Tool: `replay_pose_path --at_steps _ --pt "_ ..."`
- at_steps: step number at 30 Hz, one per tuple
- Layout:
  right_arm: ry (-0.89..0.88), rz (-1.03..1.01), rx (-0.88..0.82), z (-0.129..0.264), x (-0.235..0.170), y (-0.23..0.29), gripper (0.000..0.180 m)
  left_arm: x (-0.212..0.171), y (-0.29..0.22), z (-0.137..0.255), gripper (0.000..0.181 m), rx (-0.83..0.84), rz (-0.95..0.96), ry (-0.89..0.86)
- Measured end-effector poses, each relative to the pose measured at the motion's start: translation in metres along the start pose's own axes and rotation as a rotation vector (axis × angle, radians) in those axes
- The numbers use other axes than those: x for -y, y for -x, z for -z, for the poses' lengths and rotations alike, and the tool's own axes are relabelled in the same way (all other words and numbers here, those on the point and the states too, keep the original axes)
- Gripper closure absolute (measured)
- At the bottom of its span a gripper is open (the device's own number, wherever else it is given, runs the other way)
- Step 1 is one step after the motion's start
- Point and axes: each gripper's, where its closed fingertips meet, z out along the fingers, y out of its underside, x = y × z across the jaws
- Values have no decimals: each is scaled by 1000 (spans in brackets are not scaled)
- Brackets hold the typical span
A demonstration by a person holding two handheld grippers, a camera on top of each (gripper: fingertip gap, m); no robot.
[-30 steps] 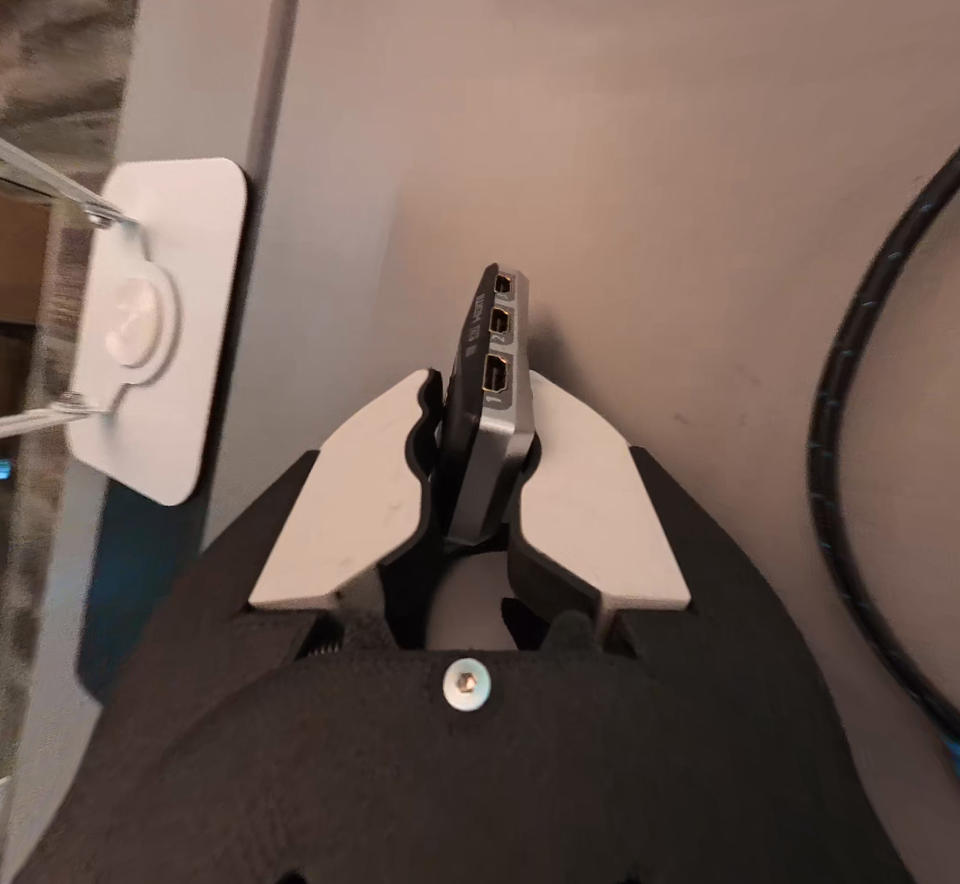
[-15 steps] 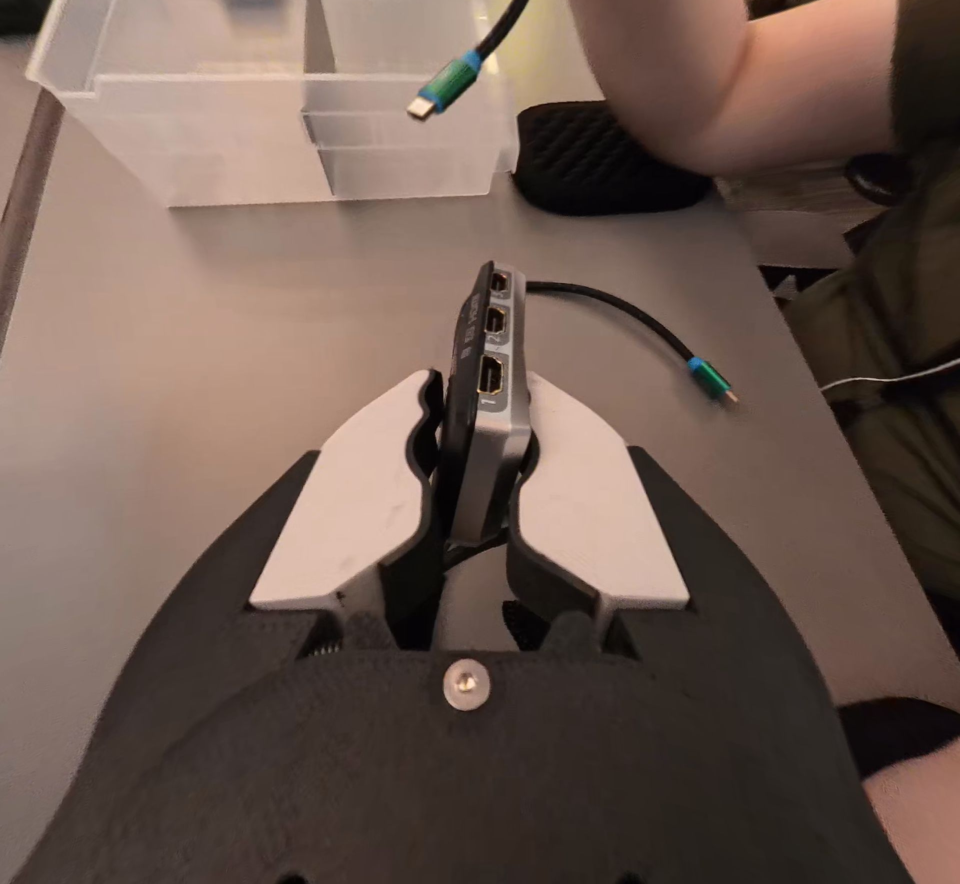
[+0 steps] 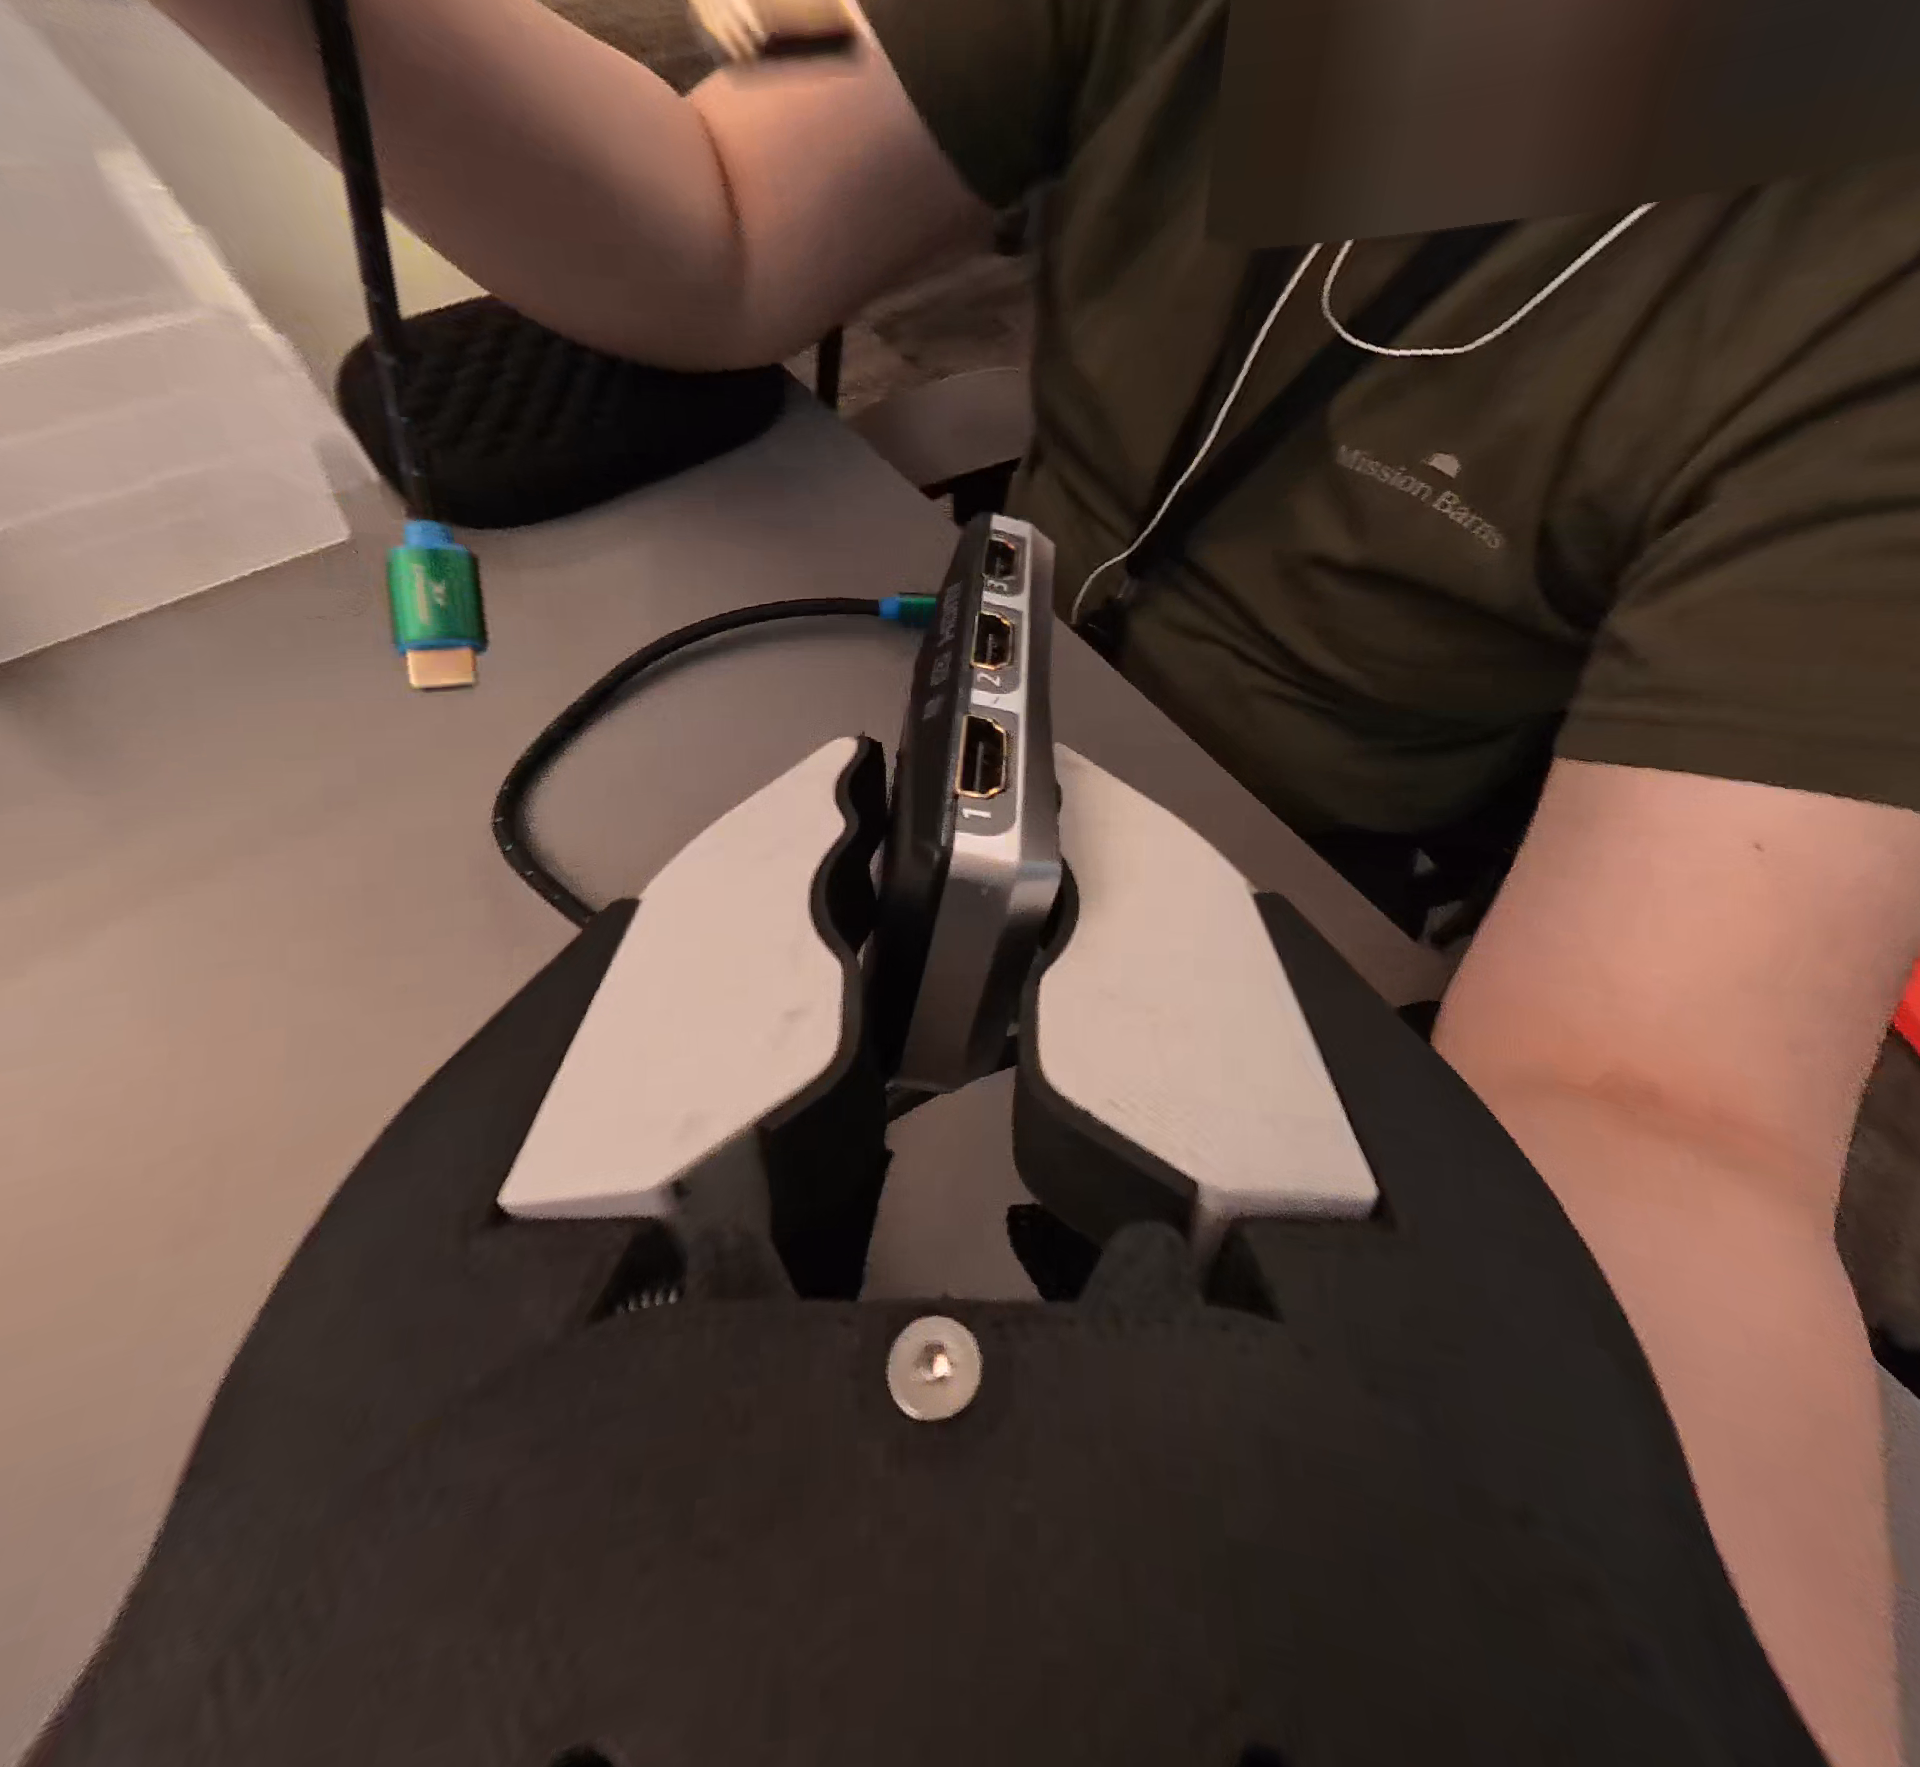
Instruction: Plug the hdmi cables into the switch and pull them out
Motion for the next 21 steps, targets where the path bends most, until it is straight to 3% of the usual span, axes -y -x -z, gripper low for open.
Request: replay_pose_path --at_steps 4,9,14,21 --pt "127 144 121 -21 -5 34 172 -8 -17 -15 155 -153 12 44" --pt "172 160 247 -28 1 64 172 -22 -28 -37 155 -289 35 150" --pt "170 126 351 -40 5 86 172 -27 -26 -45 155 -344 80 164" --pt "289 115 430 -53 -27 100 172 -27 -21 -45 155 -350 85 138"
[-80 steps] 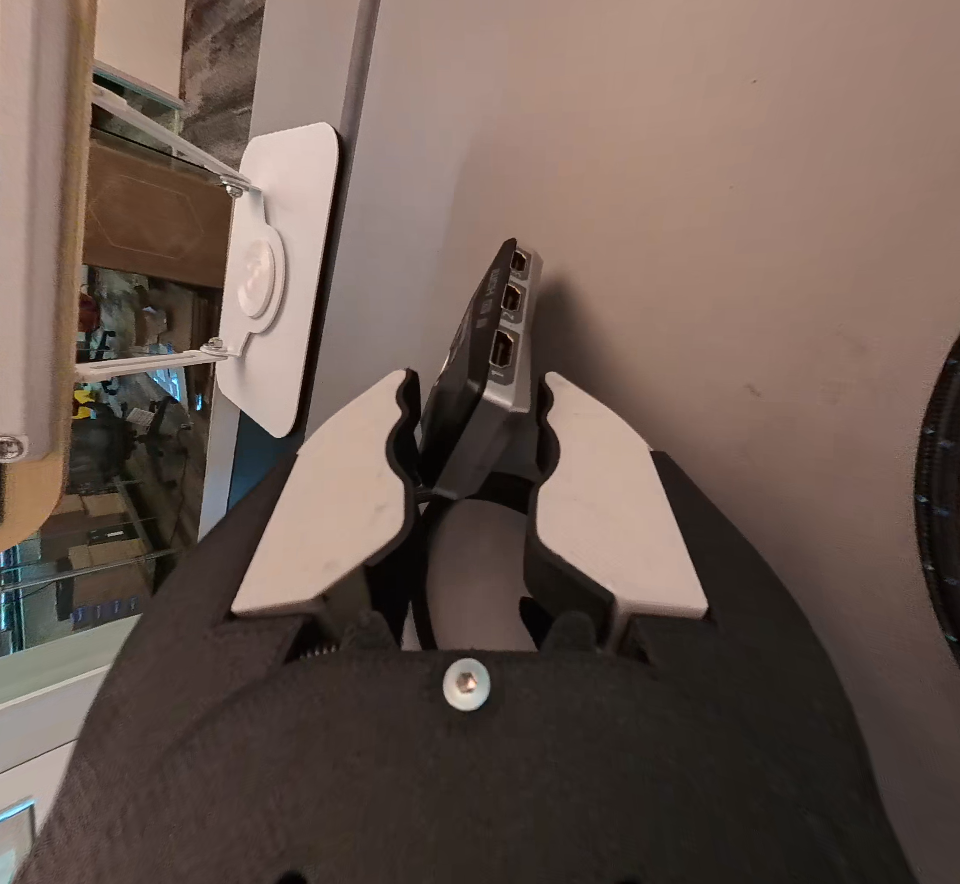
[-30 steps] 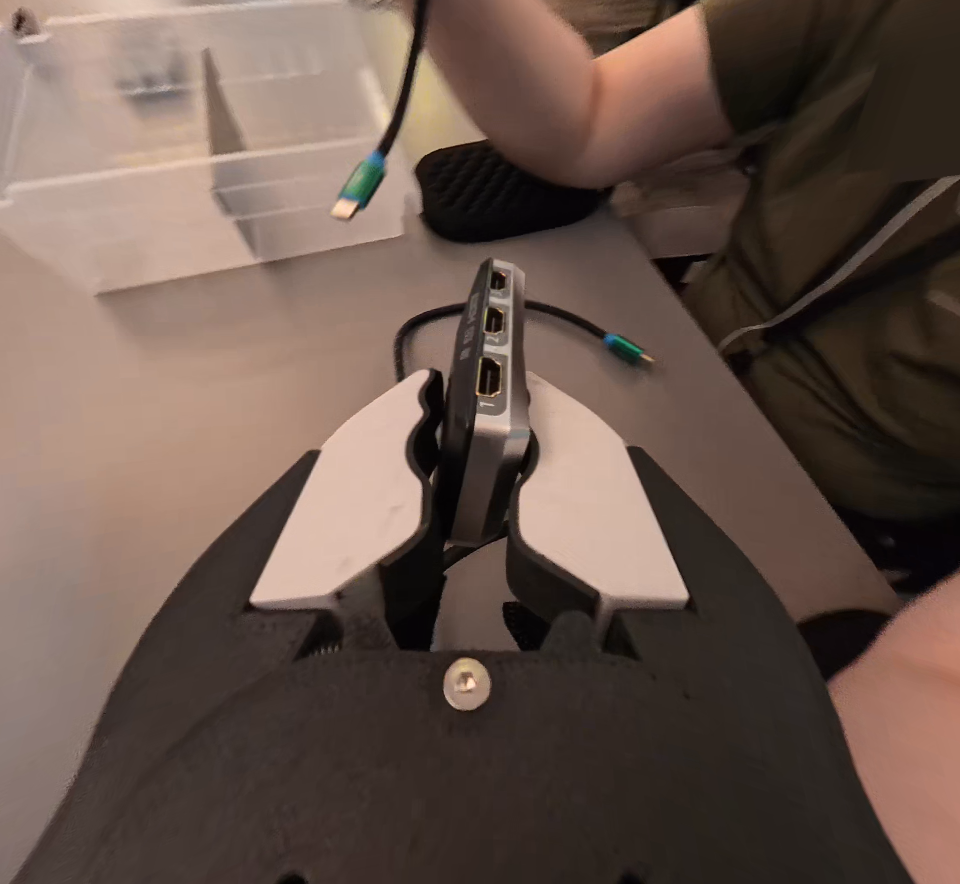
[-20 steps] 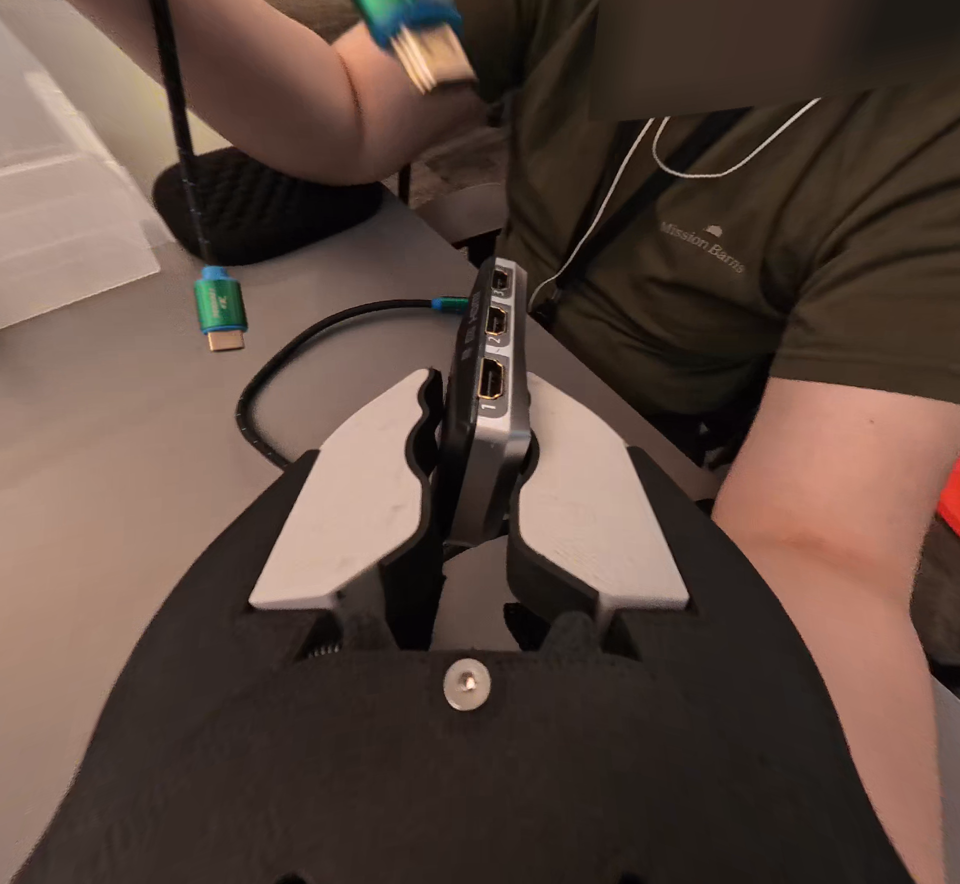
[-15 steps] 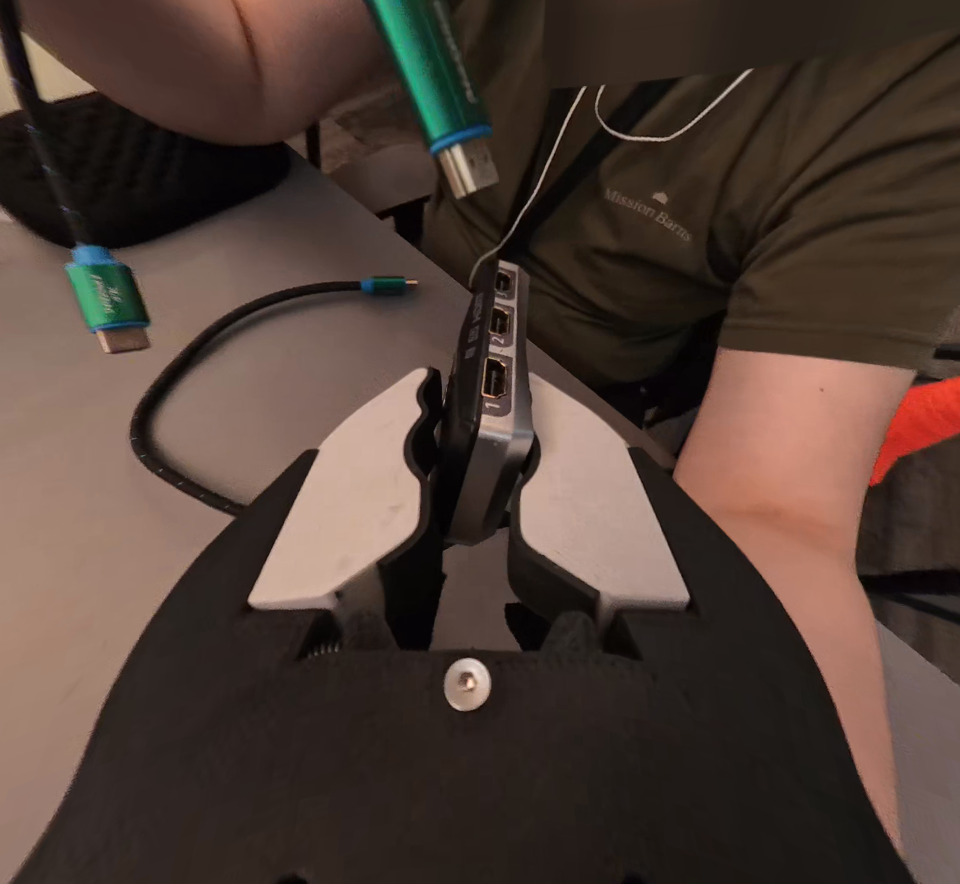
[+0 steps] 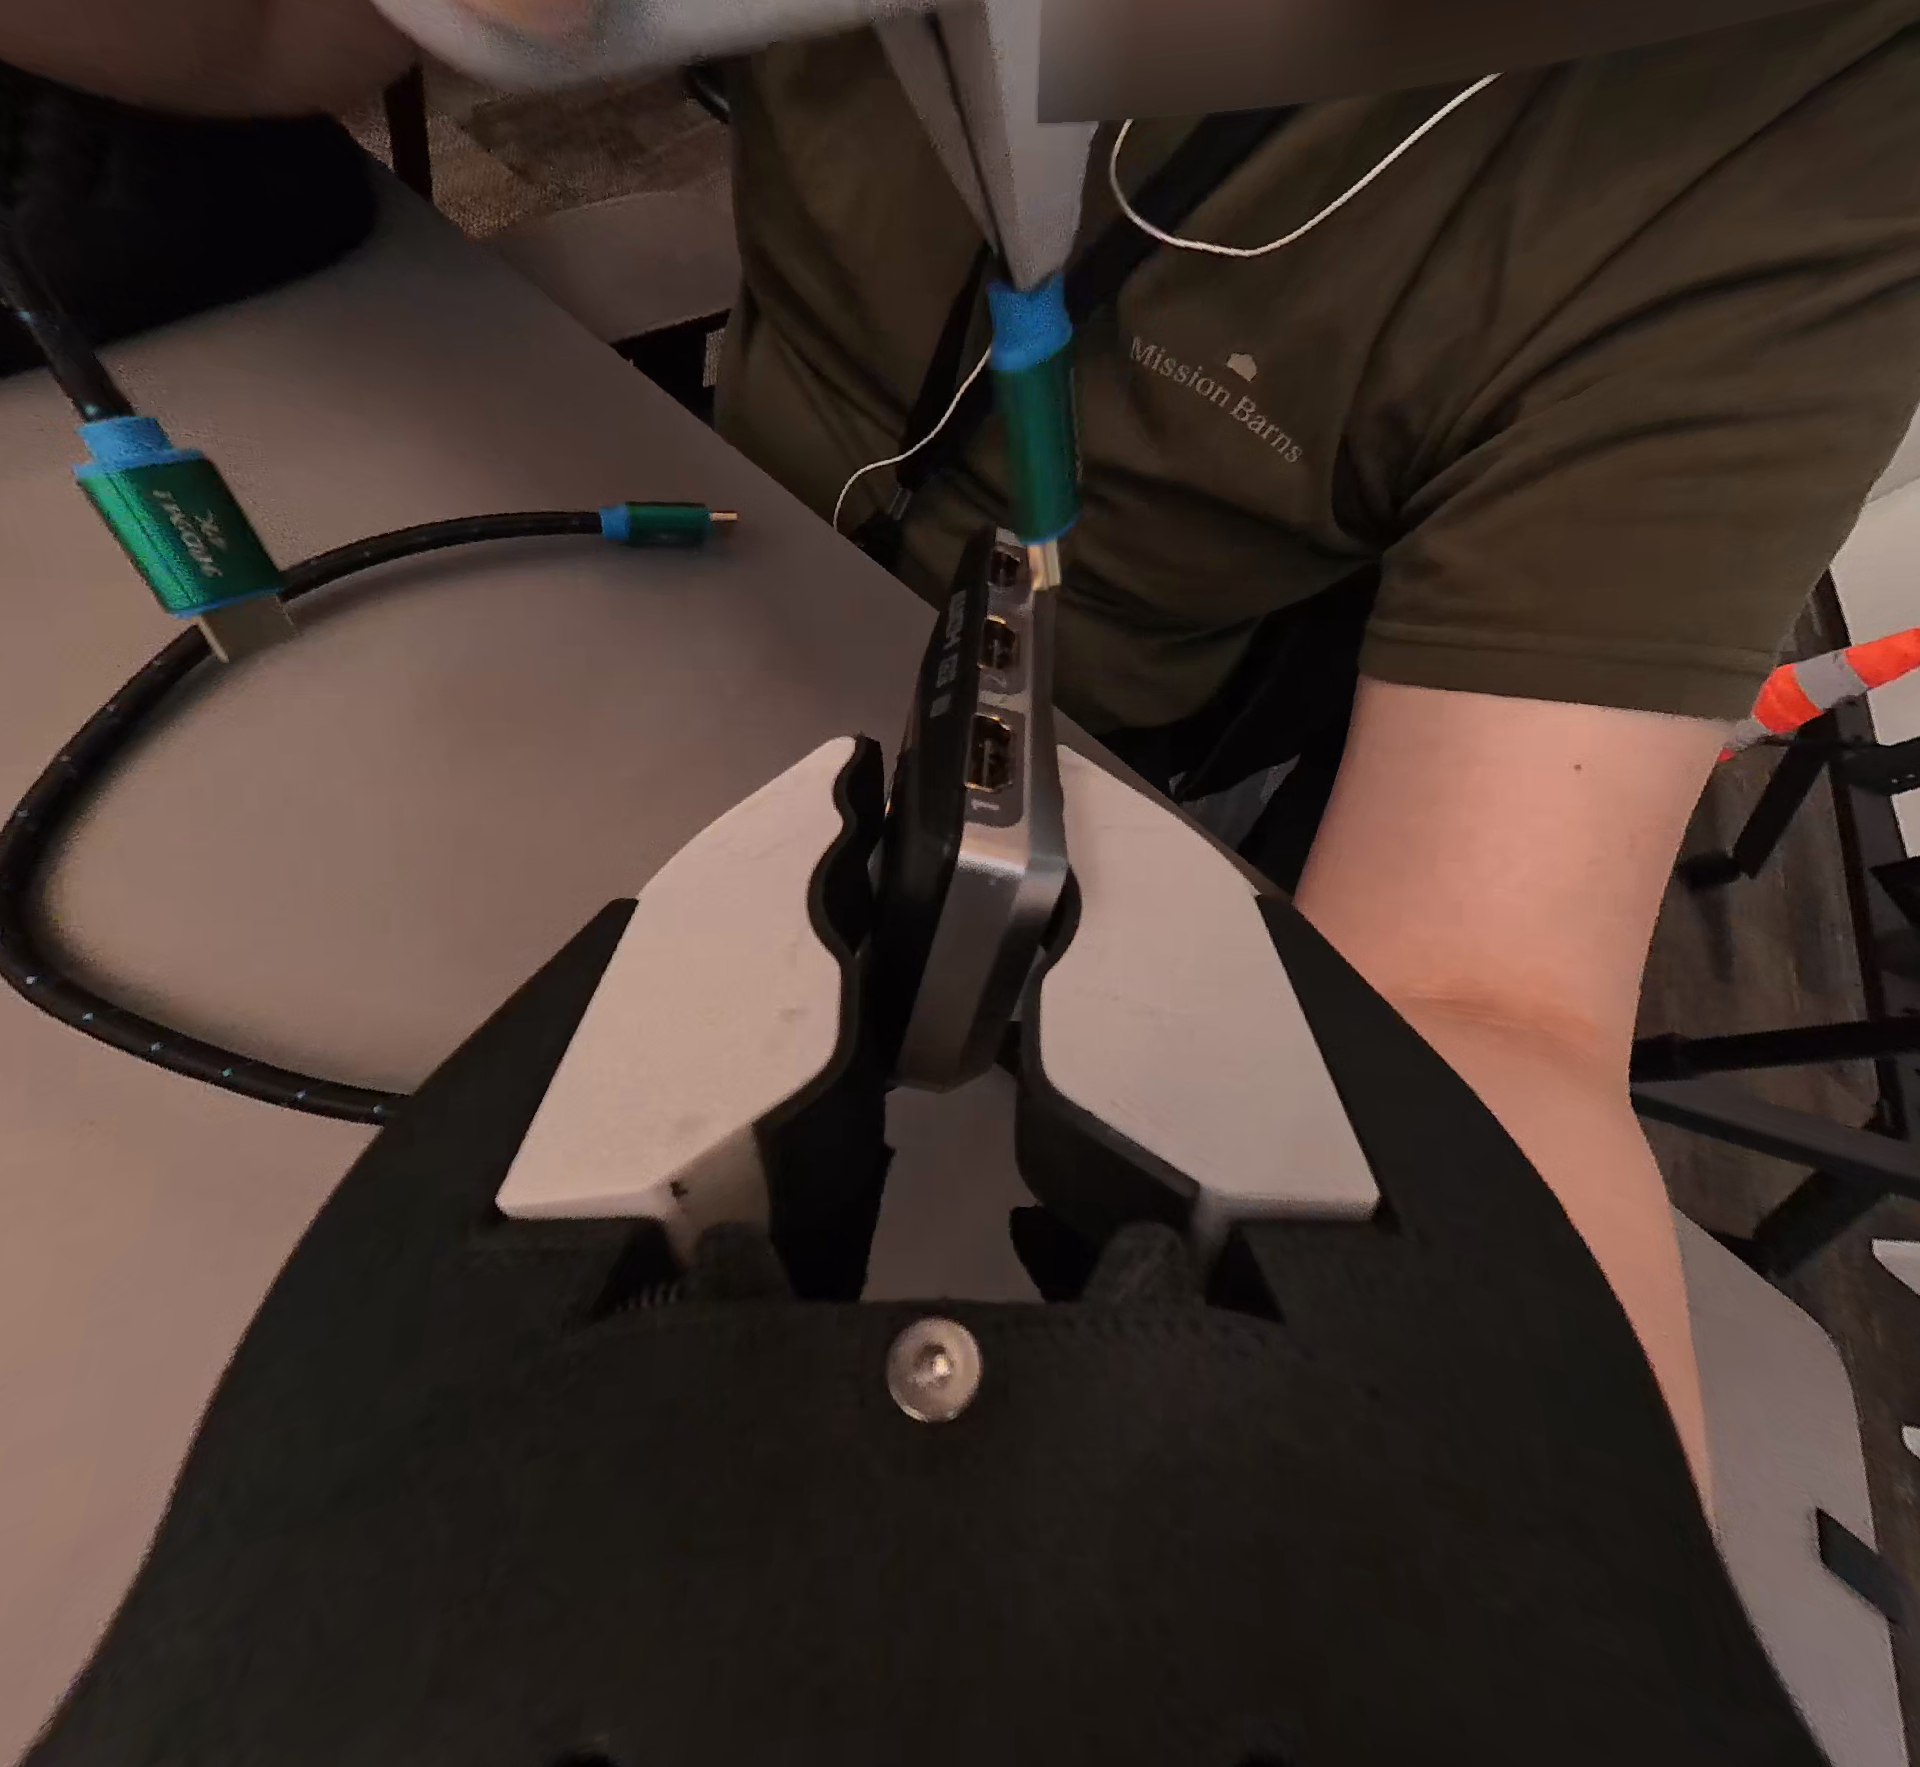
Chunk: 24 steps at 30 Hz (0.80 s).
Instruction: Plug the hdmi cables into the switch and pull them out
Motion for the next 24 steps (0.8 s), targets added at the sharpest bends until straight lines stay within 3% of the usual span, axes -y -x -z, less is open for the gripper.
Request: replay_pose_path --at_steps 11,24 --pt "63 38 19 5 -4 10 172 5 4 -4 155 -24 8 -10" --pt "67 89 13 13 0 16 171 24 2 -6 156 -215 101 -118"
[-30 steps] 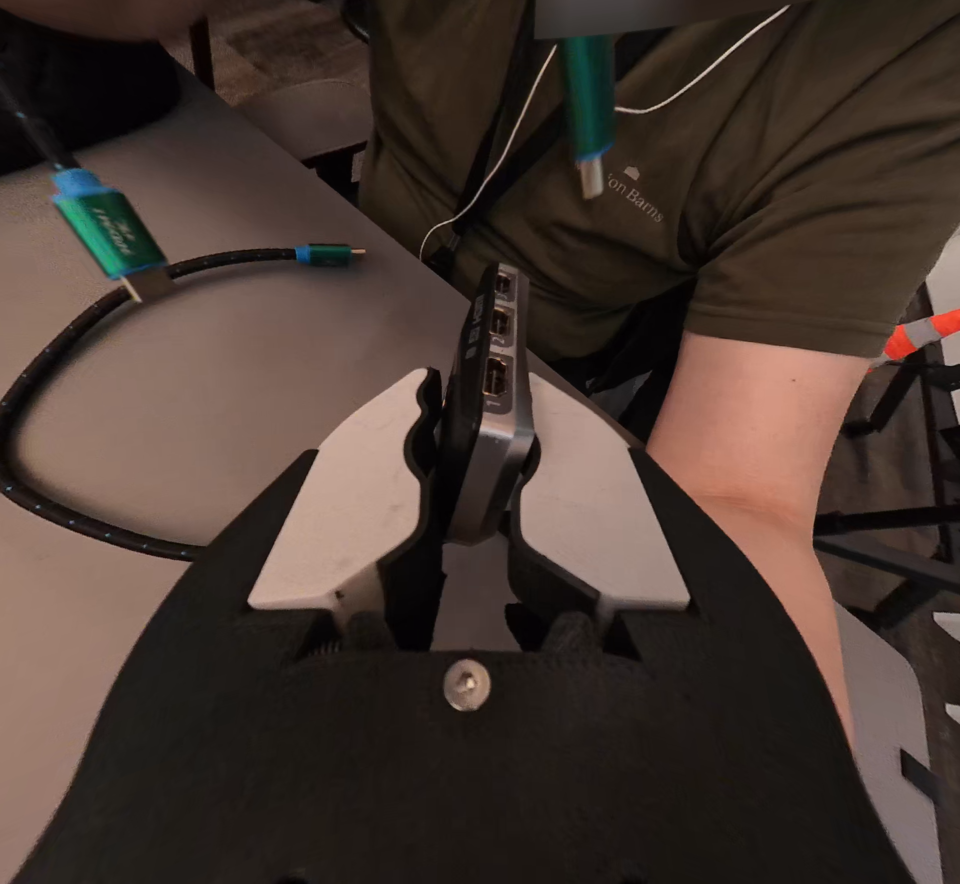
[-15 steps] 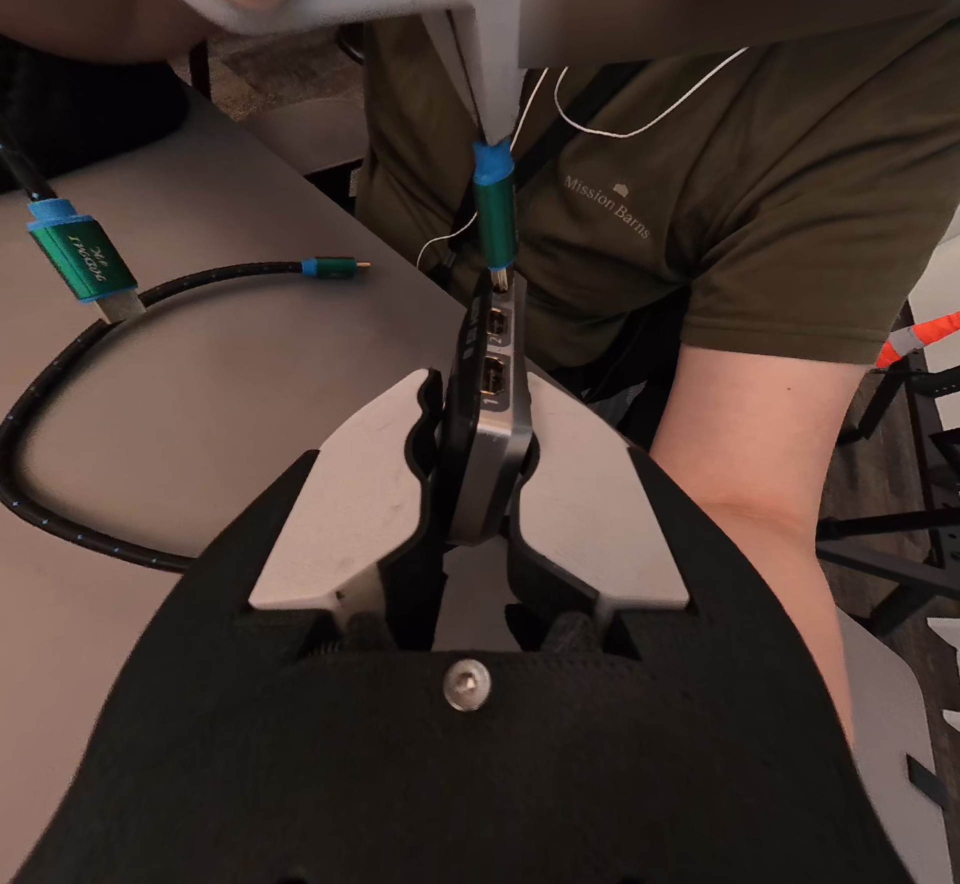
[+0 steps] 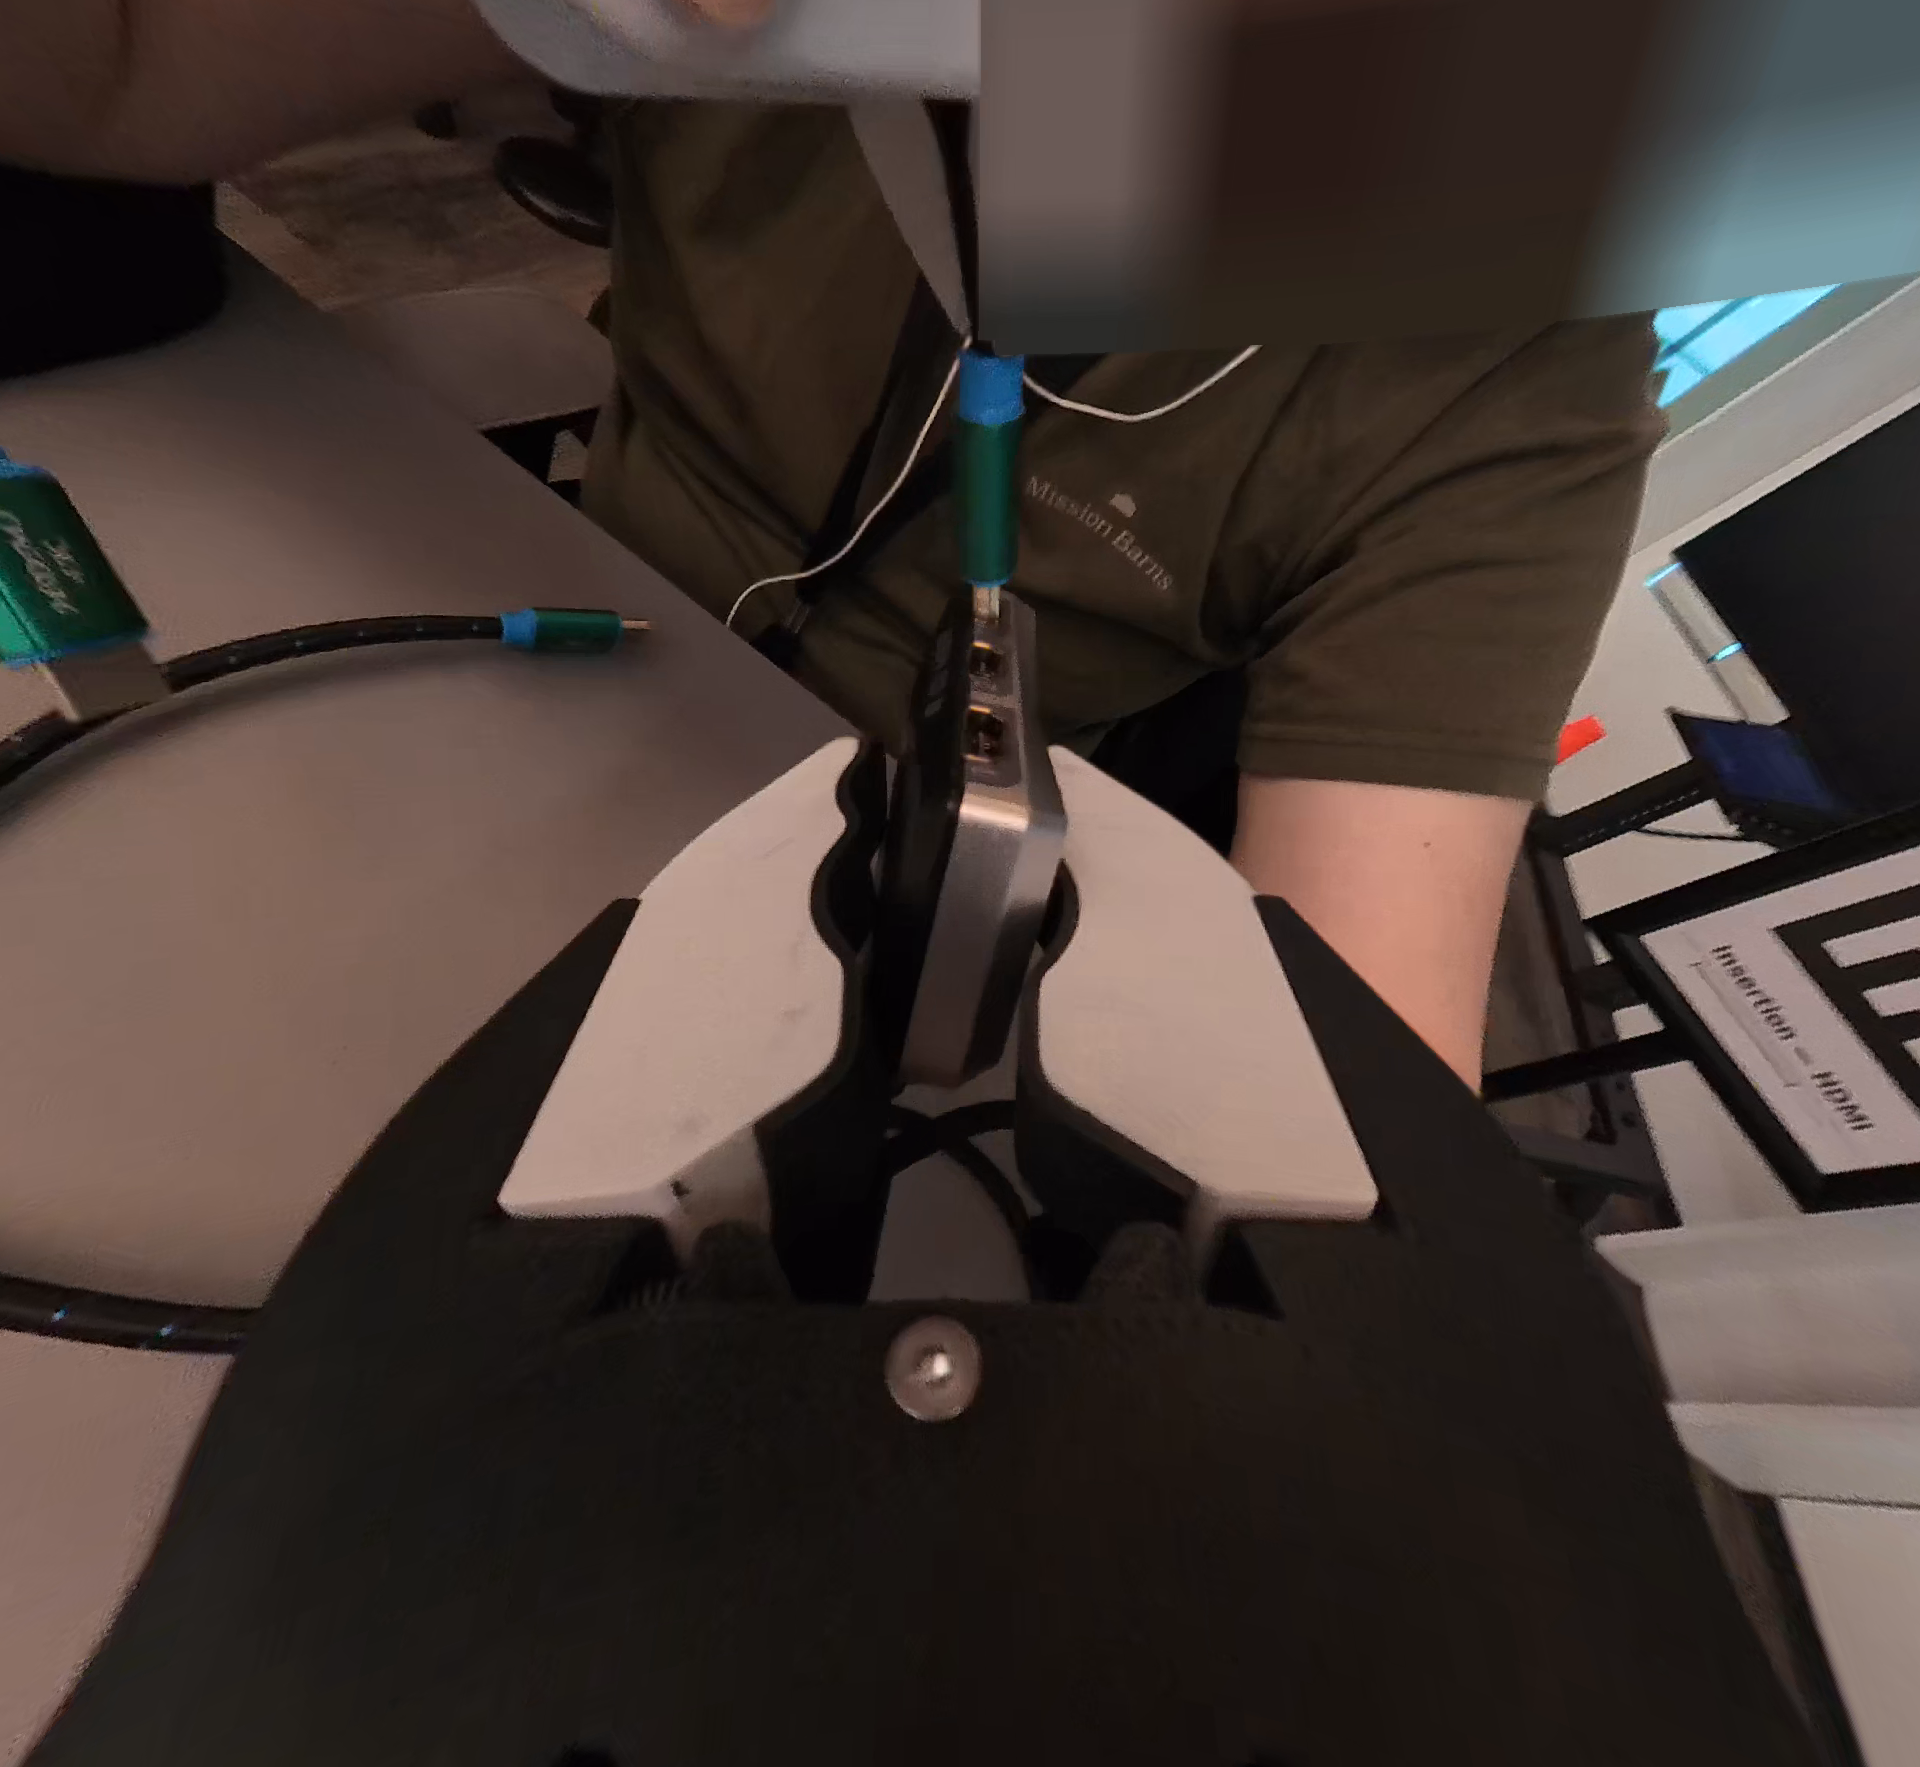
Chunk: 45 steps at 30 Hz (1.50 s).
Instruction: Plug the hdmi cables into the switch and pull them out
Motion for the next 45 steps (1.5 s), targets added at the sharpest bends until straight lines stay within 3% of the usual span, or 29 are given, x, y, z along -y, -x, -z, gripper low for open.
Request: replay_pose_path --at_steps 6,15,23,33,45 --pt "35 2 -1 0 -5 0 171 5 5 3 157 -40 -2 -60" --pt "138 39 -207 28 -18 -22 172 29 3 38 160 51 -93 -293" --pt "-11 -16 -171 31 -25 -25 171 33 5 43 161 69 -98 -329" --pt "66 33 -275 32 -33 -39 172 39 6 65 161 99 -109 -450" --pt "-40 -26 -268 38 -41 -42 172 47 11 73 160 139 -110 -515"
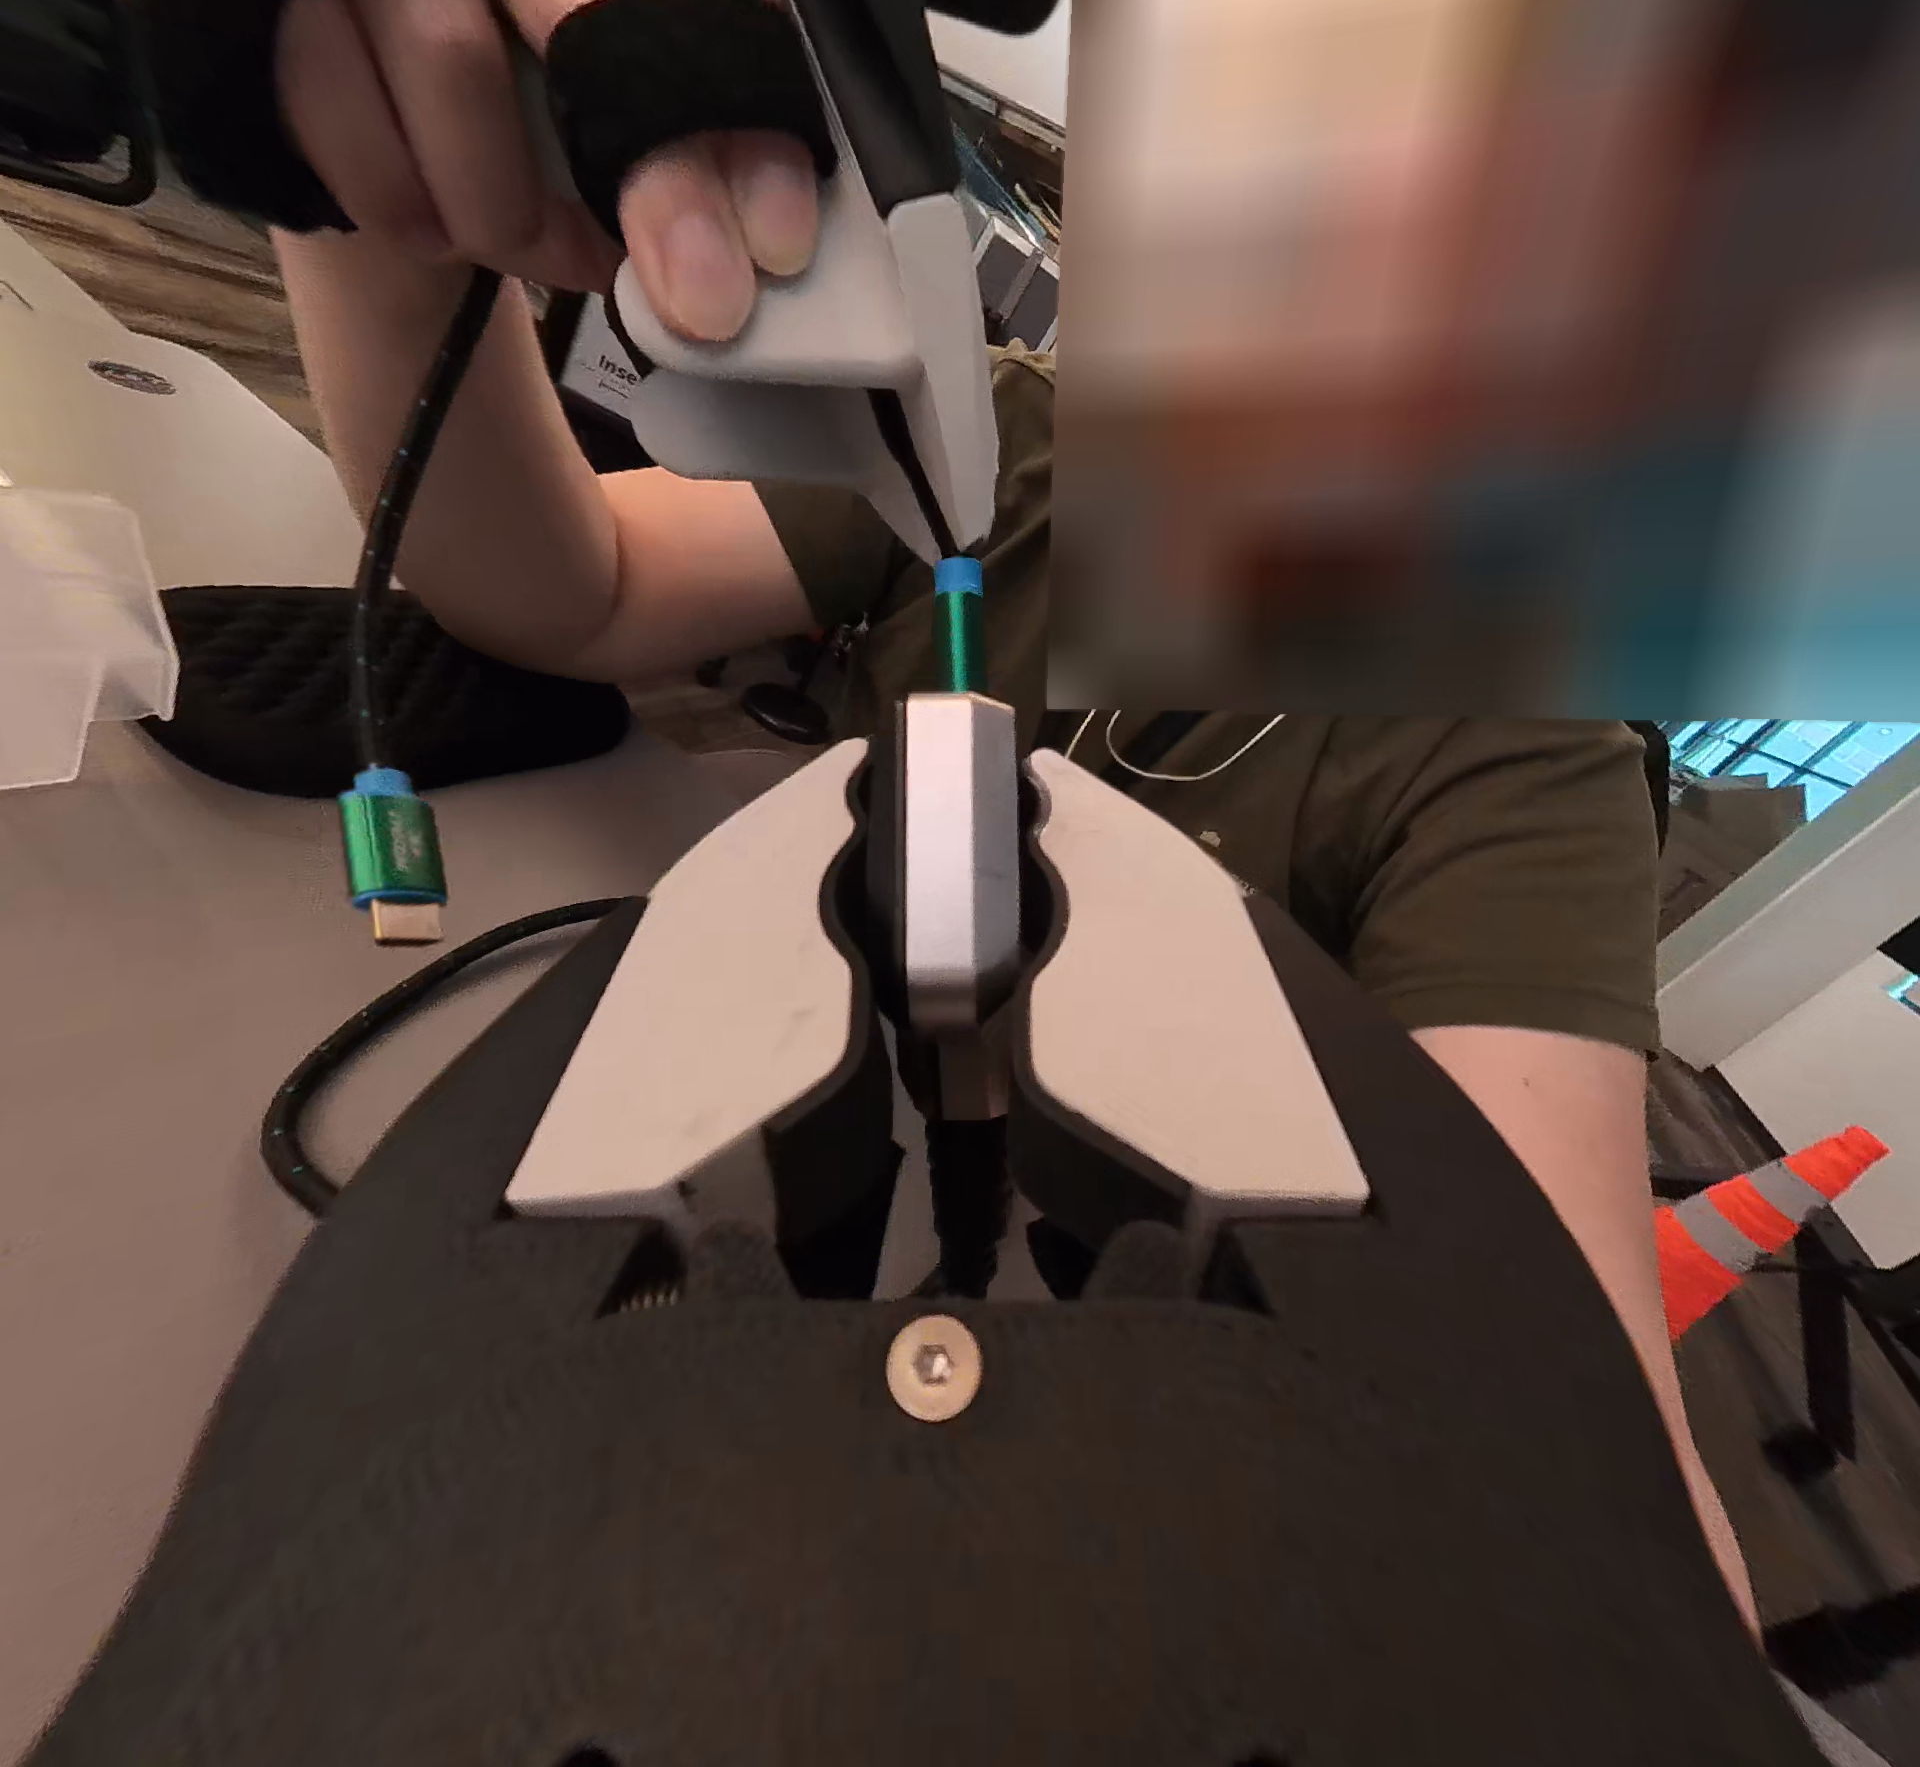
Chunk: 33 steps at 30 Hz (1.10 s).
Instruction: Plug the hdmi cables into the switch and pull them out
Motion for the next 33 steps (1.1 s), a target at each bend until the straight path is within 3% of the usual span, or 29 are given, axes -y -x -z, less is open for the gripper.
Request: replay_pose_path --at_steps 4,6,13,16,21,33 --pt "6 -8 13 1 -2 1 172 0 2 -1 159 -20 46 -31" --pt "6 -7 29 0 -2 4 173 -2 -3 -2 145 -78 119 -41" --pt "-5 20 97 -7 11 17 172 -35 -9 -18 140 -113 181 145" --pt "-6 28 97 -8 14 18 172 -41 -7 -20 154 -86 129 191" --pt "-17 24 74 -4 10 14 172 -23 -1 -14 157 -14 -4 135" --pt "-16 69 69 -4 11 14 172 -19 -5 -15 155 -41 72 98"
